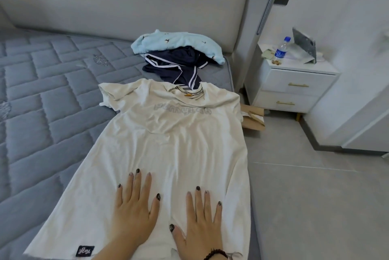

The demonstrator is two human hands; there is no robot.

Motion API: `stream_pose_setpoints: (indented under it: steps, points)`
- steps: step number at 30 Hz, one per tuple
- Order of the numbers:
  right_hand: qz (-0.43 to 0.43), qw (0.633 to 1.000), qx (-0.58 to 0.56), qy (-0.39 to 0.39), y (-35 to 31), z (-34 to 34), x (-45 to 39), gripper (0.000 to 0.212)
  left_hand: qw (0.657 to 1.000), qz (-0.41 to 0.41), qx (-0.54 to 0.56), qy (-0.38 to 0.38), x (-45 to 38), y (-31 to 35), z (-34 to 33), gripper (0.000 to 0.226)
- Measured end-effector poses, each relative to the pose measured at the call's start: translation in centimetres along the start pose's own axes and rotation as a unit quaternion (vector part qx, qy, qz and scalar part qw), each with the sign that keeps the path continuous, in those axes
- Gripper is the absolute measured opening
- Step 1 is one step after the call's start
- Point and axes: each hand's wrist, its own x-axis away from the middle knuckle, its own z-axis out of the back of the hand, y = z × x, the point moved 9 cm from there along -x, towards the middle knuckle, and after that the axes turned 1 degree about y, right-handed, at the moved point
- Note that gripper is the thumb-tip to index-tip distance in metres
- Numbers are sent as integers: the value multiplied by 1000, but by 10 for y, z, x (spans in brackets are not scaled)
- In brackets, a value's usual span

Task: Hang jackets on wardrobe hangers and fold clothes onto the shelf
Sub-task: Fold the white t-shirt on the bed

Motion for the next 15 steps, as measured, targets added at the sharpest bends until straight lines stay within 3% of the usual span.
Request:
stream_pose_setpoints:
  steps: [4, 7, 11, 15]
  points:
    - [56, 998, 22, -35, -13, -2, 53, 92, 1000, -19, -15, -10, 51, -14, 5, 69]
    - [95, 994, 44, -42, -18, -3, 83, 95, 996, -77, -36, -19, 86, -14, 10, 77]
    - [79, 995, 44, -29, -6, 8, 90, 69, 981, -181, -71, -25, 112, -13, 20, 95]
    - [55, 996, 56, -44, 13, 13, 99, 45, 973, -173, -128, -77, 99, -46, 34, 78]
